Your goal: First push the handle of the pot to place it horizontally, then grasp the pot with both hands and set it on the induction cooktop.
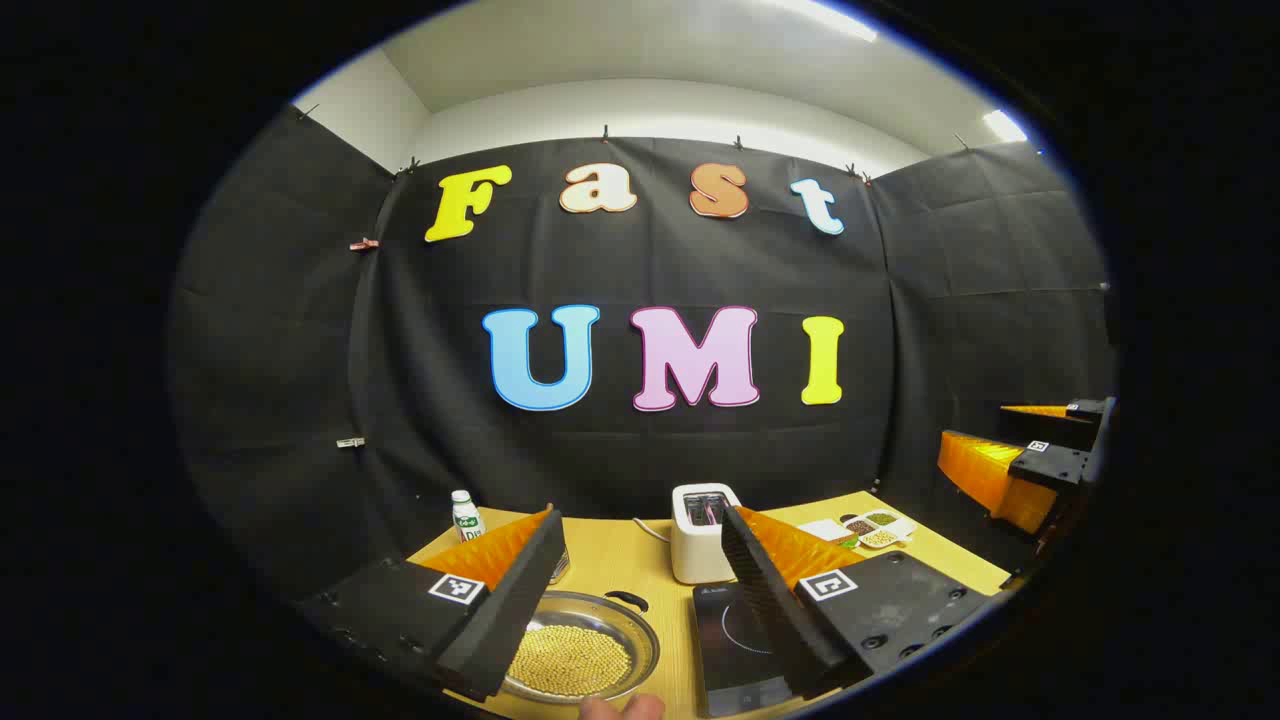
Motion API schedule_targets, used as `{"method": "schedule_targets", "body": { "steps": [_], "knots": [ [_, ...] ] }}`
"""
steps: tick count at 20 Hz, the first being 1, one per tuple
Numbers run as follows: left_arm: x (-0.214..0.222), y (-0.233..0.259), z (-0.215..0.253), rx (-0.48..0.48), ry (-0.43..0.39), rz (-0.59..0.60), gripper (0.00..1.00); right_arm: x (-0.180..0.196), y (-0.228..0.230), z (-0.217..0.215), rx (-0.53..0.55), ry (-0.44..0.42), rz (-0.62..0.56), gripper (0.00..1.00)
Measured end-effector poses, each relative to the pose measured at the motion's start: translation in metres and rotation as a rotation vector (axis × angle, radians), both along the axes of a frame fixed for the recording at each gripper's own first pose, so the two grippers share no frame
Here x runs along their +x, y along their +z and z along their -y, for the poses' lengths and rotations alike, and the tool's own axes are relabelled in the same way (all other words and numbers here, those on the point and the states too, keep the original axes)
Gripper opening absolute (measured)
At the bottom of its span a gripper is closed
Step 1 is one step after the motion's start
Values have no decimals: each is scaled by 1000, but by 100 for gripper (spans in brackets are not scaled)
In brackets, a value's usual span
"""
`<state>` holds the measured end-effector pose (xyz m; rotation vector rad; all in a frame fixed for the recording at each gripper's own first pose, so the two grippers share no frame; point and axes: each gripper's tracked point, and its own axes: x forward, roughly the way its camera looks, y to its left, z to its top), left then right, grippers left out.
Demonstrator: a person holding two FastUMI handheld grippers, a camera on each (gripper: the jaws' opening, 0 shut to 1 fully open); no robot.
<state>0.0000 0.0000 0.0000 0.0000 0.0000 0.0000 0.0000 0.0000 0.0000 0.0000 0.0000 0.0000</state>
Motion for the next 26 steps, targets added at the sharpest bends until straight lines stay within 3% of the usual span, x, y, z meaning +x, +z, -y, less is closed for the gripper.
{"method": "schedule_targets", "body": {
  "steps": [16, 22, 23, 26],
  "knots": [
    [0, 3, -10, -9, 24, 24, 98, 1, 5, -2, -4, -5, 13, 98],
    [-5, 7, -4, -8, -18, 33, 96, -1, 4, -2, -8, -8, 10, 98],
    [-7, 10, -5, 0, -21, 36, 90, -1, 3, -2, -9, -8, 11, 98],
    [-14, 13, -6, 20, -33, 51, 39, -3, 5, -5, -9, -1, 15, 98]
  ]
}}
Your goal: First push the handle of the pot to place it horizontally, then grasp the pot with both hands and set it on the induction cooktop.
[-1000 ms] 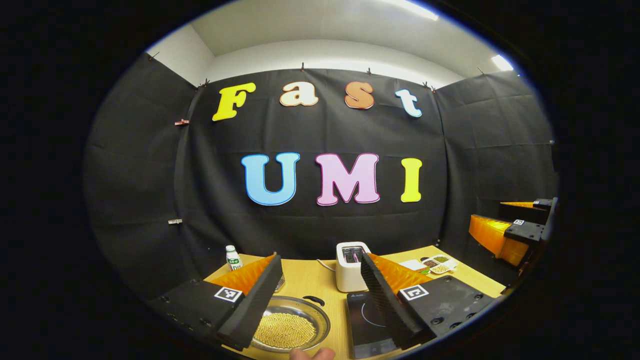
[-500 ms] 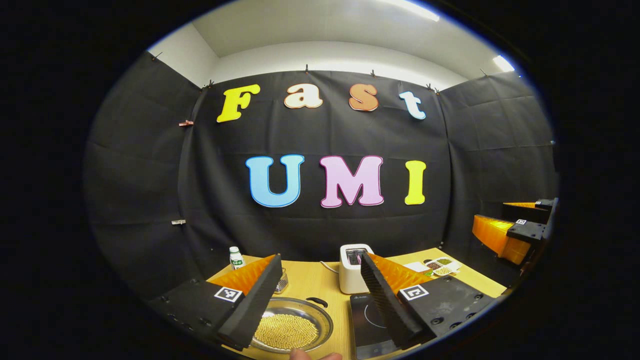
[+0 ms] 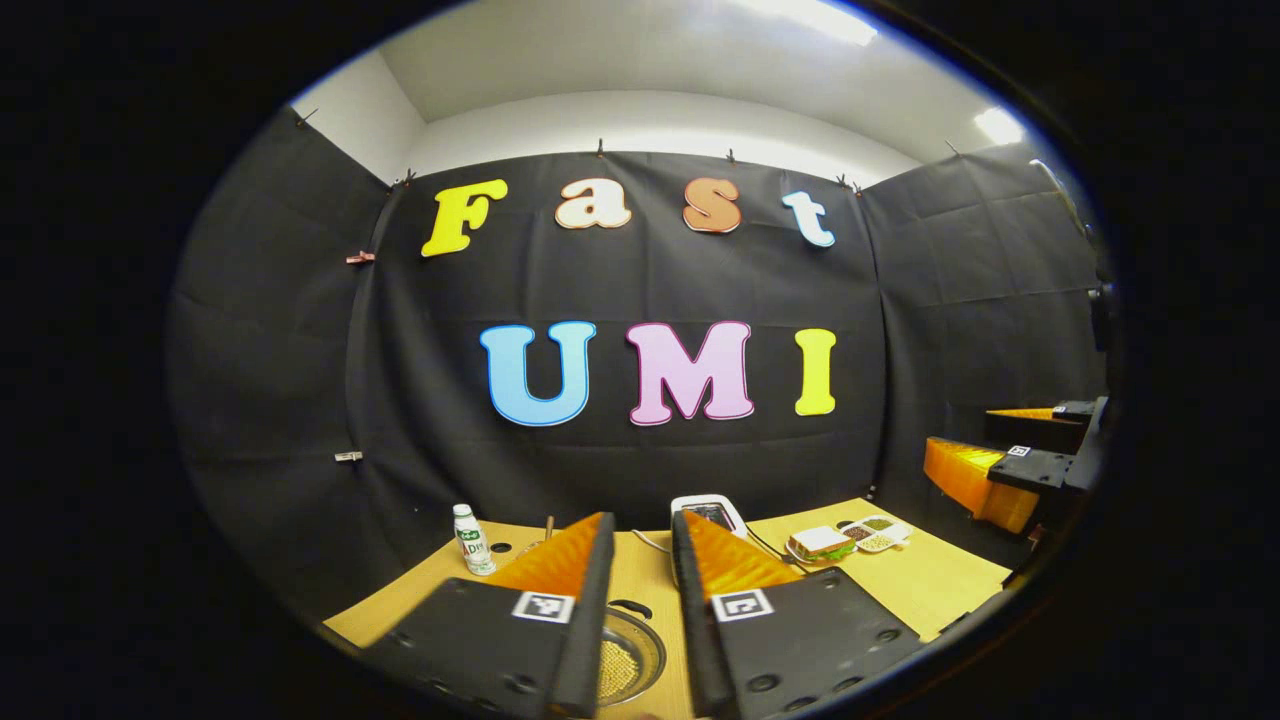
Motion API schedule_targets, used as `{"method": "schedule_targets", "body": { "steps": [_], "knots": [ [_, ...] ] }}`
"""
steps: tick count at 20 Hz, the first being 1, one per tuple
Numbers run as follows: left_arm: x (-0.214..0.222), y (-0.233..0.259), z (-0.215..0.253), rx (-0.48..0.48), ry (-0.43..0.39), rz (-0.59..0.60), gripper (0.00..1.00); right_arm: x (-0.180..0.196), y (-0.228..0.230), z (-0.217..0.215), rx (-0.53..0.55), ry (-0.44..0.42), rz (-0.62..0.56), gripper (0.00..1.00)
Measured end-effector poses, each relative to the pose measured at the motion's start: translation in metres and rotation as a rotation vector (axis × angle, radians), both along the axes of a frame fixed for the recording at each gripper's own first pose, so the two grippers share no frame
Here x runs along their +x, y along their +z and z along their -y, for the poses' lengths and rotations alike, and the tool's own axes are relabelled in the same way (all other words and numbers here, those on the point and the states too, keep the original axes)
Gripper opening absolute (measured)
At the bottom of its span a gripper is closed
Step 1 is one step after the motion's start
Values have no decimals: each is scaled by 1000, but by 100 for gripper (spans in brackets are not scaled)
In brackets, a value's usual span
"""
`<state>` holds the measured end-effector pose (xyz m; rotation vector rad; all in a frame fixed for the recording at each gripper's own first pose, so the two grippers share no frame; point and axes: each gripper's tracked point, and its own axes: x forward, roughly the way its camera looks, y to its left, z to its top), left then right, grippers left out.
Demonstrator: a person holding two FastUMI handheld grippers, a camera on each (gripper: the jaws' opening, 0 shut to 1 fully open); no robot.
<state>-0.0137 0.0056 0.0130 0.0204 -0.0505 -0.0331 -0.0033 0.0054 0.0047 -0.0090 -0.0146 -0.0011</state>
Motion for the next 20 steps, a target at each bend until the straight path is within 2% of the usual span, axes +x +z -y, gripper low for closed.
{"method": "schedule_targets", "body": {
  "steps": [2, 4, 9, 11, 13, 17, 20],
  "knots": [
    [-3, -8, 4, 10, -27, -32, 12, 0, 0, -2, -4, 2, 2, 98],
    [-6, -33, 12, 6, -74, -123, 6, 0, -1, -4, -6, 5, -1, 98],
    [-18, -100, 17, 8, -162, -371, 5, -1, -12, -11, 1, 14, -30, 98],
    [-30, -133, 24, 14, -235, -479, 5, -2, -18, -13, -3, 16, -43, 98],
    [-43, -162, 19, 11, -275, -590, 5, -1, -23, -14, -6, 17, -58, 98],
    [-63, -213, -7, -65, -284, -797, 5, -2, -33, -15, -9, 16, -86, 98],
    [-85, -246, -17, -164, -346, -960, 5, -2, -37, -13, -17, 14, -97, 98]
  ]
}}
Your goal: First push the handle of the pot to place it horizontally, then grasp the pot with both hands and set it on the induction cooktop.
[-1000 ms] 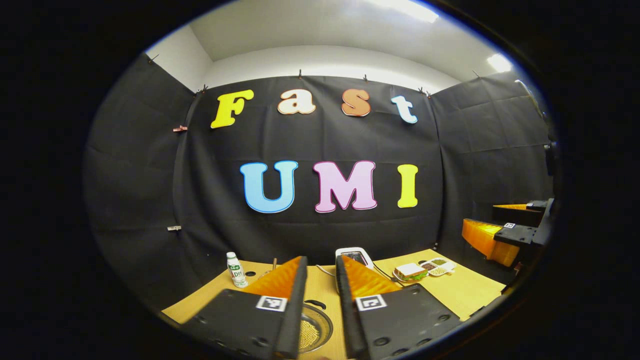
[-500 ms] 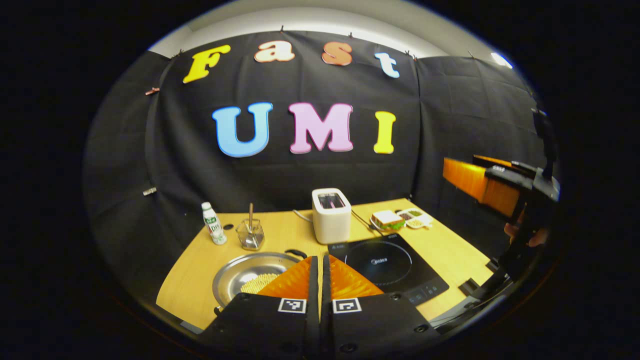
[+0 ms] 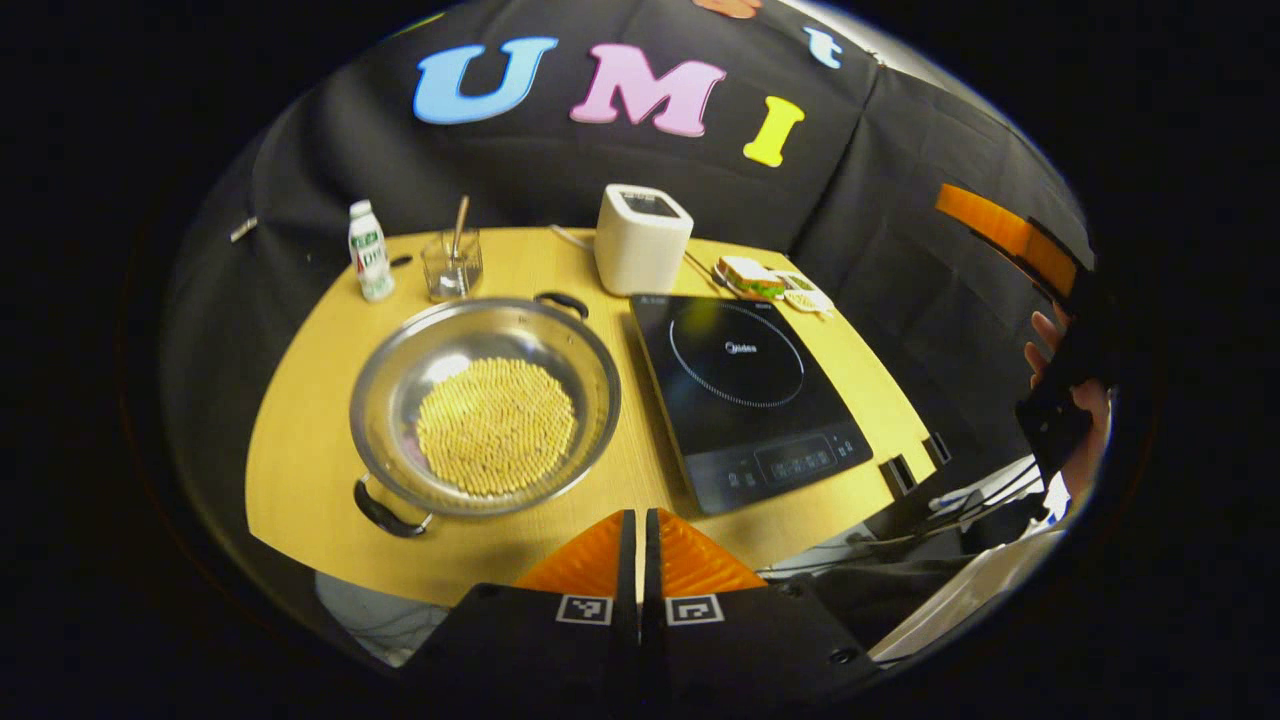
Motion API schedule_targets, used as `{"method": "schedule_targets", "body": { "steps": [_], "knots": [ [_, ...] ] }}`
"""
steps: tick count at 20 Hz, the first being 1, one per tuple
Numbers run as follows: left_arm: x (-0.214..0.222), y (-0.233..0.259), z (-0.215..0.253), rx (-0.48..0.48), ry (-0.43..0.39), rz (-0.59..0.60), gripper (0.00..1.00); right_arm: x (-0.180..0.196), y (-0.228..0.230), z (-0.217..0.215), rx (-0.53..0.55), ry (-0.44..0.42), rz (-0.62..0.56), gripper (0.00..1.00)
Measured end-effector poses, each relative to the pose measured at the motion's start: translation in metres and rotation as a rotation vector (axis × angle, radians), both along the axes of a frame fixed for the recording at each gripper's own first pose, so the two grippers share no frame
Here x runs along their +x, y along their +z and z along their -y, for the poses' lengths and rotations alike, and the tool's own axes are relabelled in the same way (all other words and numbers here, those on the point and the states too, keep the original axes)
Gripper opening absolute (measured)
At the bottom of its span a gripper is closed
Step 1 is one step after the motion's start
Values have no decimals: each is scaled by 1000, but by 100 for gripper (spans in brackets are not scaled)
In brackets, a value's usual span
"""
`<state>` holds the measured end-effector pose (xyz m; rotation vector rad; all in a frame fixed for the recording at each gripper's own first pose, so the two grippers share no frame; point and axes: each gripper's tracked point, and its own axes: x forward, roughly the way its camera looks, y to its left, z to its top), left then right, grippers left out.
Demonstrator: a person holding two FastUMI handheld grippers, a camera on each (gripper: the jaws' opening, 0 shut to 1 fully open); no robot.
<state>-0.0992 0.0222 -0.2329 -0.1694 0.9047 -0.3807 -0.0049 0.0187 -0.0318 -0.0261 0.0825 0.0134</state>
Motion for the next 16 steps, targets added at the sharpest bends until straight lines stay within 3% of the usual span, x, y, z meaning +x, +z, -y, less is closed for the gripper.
{"method": "schedule_targets", "body": {
  "steps": [8, 16],
  "knots": [
    [-8, -60, -62, 61, -85, -258, 5, 3, -4, 3, -14, 4, -13, 98],
    [21, -83, -105, 140, -73, -321, 5, 4, -6, 6, -16, -2, -21, 98]
  ]
}}
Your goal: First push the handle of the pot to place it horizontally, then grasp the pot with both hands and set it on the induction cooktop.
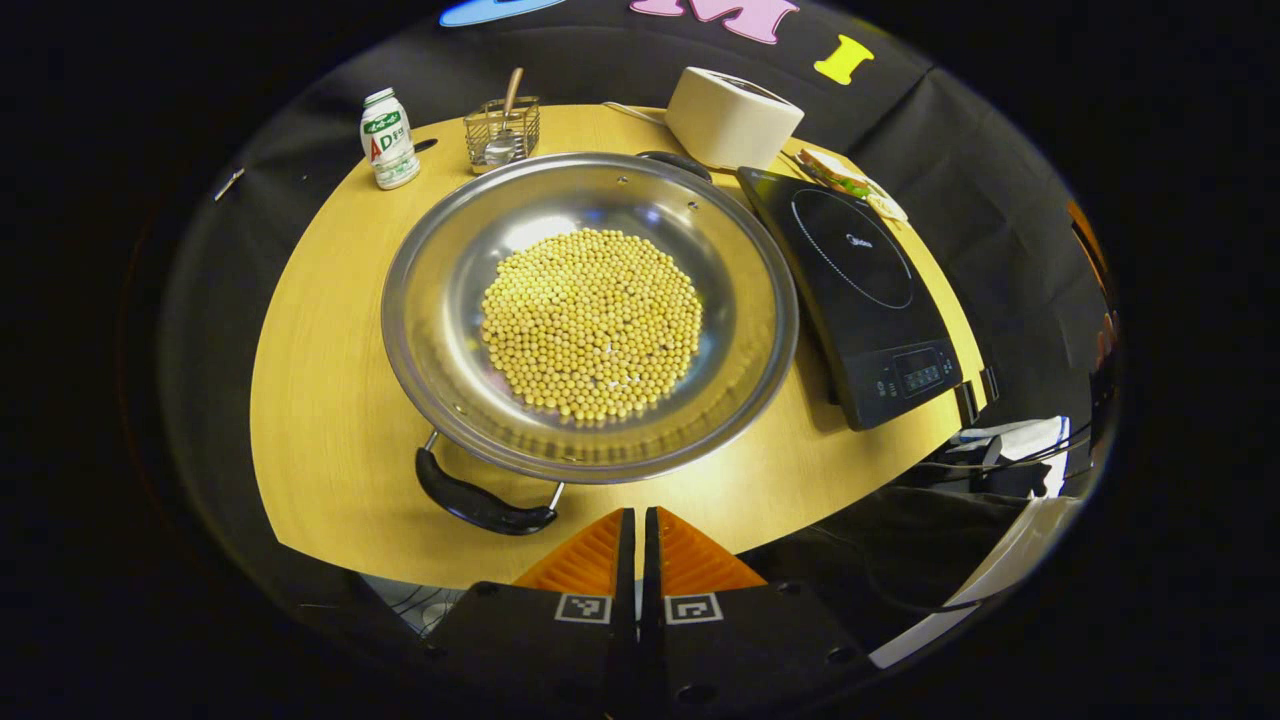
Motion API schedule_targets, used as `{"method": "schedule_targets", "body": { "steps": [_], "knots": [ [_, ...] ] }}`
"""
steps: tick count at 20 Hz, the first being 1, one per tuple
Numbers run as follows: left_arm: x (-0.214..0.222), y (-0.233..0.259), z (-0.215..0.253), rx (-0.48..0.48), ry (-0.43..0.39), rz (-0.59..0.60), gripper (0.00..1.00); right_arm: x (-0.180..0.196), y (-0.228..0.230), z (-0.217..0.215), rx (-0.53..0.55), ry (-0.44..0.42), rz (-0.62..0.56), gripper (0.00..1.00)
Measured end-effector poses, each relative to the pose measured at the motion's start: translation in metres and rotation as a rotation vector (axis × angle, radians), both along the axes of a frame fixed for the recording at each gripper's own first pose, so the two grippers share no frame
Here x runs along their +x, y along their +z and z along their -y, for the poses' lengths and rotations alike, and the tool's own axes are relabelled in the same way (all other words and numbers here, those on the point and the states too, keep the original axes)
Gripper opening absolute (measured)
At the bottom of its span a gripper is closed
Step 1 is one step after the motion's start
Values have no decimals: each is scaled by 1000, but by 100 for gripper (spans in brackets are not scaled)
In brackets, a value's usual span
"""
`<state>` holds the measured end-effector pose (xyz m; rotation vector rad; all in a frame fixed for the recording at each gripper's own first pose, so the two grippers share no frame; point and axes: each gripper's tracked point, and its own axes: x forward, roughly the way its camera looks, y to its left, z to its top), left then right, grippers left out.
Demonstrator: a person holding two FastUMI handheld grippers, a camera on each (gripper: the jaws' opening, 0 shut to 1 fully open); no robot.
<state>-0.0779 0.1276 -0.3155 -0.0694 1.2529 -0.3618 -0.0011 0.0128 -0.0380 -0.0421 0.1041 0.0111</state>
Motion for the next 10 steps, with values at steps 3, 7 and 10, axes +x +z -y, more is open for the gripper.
{"method": "schedule_targets", "body": {
  "steps": [3, 7, 10],
  "knots": [
    [5, -5, -9, 26, 7, -1, 5, 1, -2, 4, 3, -9, -5, 98],
    [9, -10, -18, 43, 20, 0, 5, 1, -3, 6, 7, -15, -9, 98],
    [12, -11, -28, 56, 31, 2, 5, 0, -4, 5, 6, -13, -14, 98]
  ]
}}
